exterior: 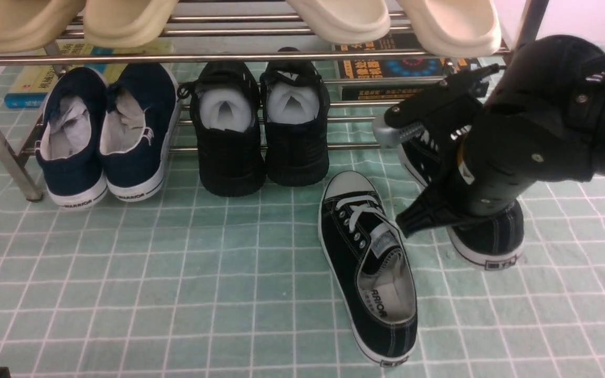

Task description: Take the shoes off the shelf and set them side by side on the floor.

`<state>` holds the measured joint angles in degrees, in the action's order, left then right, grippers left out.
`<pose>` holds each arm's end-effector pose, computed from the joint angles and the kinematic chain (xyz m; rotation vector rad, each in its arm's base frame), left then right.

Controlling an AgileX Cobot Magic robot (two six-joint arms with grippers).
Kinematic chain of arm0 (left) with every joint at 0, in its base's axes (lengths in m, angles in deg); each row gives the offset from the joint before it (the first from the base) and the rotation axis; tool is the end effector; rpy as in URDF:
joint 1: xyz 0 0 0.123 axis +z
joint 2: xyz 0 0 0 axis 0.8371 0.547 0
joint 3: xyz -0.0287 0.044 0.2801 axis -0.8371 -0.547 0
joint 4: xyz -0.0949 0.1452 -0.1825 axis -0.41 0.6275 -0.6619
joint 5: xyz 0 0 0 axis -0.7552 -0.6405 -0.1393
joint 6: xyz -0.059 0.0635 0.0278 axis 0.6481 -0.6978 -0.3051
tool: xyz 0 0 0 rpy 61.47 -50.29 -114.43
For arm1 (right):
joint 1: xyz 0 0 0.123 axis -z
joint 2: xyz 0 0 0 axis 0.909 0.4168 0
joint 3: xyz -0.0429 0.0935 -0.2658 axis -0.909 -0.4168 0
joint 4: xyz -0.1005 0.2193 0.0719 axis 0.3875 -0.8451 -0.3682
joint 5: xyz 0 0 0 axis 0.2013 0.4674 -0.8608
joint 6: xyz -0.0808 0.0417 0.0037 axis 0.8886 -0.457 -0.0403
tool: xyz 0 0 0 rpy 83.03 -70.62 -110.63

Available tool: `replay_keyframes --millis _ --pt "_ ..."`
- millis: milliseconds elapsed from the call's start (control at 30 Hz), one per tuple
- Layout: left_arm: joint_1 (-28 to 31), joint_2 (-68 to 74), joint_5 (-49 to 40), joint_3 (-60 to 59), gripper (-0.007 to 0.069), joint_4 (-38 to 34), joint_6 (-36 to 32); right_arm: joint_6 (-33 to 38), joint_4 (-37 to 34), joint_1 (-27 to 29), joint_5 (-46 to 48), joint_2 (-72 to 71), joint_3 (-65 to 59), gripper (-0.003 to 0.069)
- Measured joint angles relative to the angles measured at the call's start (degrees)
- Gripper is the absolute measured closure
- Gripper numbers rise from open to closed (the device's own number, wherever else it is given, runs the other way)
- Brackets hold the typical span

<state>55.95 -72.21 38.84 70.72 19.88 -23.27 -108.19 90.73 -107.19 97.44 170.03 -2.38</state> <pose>0.0529 0.0044 0.1739 0.0414 1.8576 0.0926 0.2705 0.2029 0.2836 -0.5042 2.5921 -0.1269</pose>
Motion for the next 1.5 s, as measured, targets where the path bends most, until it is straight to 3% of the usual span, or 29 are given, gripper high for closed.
replay_keyframes --millis 333,567,1500 --pt "0.0 0.0 0.0 0.0 0.0382 0.0 0.0 -4.5 2.6 -0.1 -0.7 4.7 -0.2 0.0652" --pt "0.0 0.0 0.0 0.0 0.0382 0.0 0.0 -4.8 -0.5 0.0 -1.2 5.5 -0.2 0.0652" --pt "0.0 0.0 0.0 0.0 0.0382 0.0 0.0 3.6 -12.4 0.0 3.8 6.0 -0.2 0.0643"
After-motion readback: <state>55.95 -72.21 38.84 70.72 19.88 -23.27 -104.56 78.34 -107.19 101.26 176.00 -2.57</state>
